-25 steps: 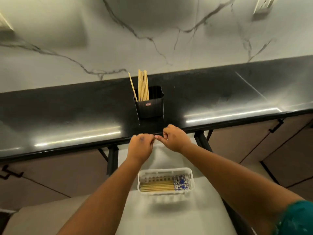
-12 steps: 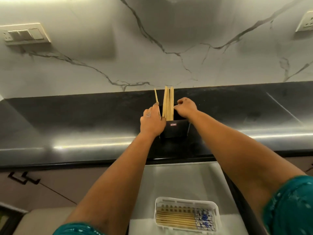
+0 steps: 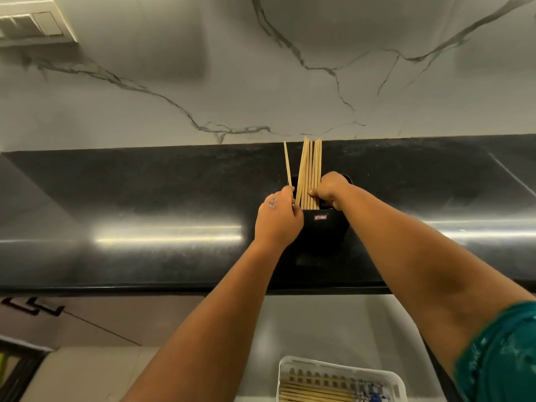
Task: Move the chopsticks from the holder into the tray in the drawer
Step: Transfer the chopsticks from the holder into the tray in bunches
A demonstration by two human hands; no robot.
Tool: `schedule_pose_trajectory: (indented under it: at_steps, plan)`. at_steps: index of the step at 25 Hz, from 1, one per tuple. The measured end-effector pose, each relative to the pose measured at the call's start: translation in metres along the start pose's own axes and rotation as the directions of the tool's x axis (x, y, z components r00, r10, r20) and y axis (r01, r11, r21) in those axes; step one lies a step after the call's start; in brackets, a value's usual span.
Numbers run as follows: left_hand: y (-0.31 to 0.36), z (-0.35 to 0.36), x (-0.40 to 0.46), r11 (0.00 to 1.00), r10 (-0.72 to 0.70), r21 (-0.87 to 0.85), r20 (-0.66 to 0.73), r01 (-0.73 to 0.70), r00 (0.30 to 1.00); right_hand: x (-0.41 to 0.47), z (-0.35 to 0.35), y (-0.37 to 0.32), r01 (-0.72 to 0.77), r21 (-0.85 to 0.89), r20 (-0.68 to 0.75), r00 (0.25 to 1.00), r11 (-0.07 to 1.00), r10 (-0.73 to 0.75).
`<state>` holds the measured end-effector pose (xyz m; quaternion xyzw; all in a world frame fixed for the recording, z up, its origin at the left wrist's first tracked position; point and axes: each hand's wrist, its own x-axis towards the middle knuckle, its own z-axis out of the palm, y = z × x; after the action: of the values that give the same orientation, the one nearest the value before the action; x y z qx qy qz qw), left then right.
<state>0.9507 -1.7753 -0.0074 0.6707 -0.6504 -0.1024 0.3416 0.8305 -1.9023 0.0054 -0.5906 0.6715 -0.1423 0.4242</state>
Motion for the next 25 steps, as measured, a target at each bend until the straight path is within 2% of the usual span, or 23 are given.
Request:
schedule_pose_trajectory:
  at_steps: [2, 4, 8, 10, 12, 14, 16, 18, 20, 23, 25]
  plan:
    - [0.002, 0.001, -0.003, 1.0, 0.017, -0.017, -0.008, -0.017, 1.0, -0.003, -0.005, 0.003, 0.07, -0.164, -0.061, 0.995, 0.984, -0.081]
    - [0.006, 0.0, -0.006, 0.999, 0.019, -0.038, -0.026, -0.02, 1.0, -0.012, -0.013, 0.004, 0.14, -0.247, -0.138, 0.974, 0.959, -0.178]
    - [0.029, -0.015, -0.011, 0.993, -0.013, -0.115, -0.054, 0.007, 0.998, -0.052, -0.043, -0.003, 0.335, -0.023, -0.33, 0.887, 0.942, -0.324]
    - [0.048, -0.029, -0.014, 0.967, -0.077, -0.249, -0.086, 0.054, 0.993, -0.083, -0.065, -0.009, 0.468, 0.019, -0.412, 0.809, 0.883, -0.42]
    - [0.072, -0.048, -0.02, 0.899, -0.16, -0.427, -0.11, 0.099, 0.981, -0.124, -0.088, -0.013, 0.583, 0.063, -0.431, 0.748, 0.81, -0.505]
    - [0.095, -0.066, -0.031, 0.81, -0.206, -0.572, -0.076, 0.126, 0.976, -0.166, -0.112, -0.005, 0.629, 0.165, -0.332, 0.761, 0.76, -0.558]
    - [0.118, -0.079, -0.05, 0.716, -0.138, -0.687, 0.03, 0.121, 0.99, -0.211, -0.124, 0.014, 0.584, 0.202, -0.092, 0.81, 0.786, -0.579]
    - [0.138, -0.082, -0.078, 0.649, -0.031, -0.749, 0.145, 0.13, 0.989, -0.251, -0.117, 0.038, 0.51, 0.075, 0.148, 0.844, 0.857, -0.515]
    - [0.147, -0.069, -0.115, 0.611, -0.009, -0.772, 0.215, 0.175, 0.977, -0.279, -0.099, 0.063, 0.465, -0.057, 0.309, 0.849, 0.883, -0.427]
    - [0.144, -0.046, -0.176, 0.495, -0.123, -0.802, 0.318, 0.336, 0.94, -0.304, -0.074, 0.1, 0.415, -0.119, 0.479, 0.82, 0.902, -0.314]
    - [0.141, -0.033, -0.207, 0.413, -0.181, -0.801, 0.395, 0.434, 0.901, -0.31, -0.064, 0.123, 0.413, -0.172, 0.531, 0.803, 0.894, -0.268]
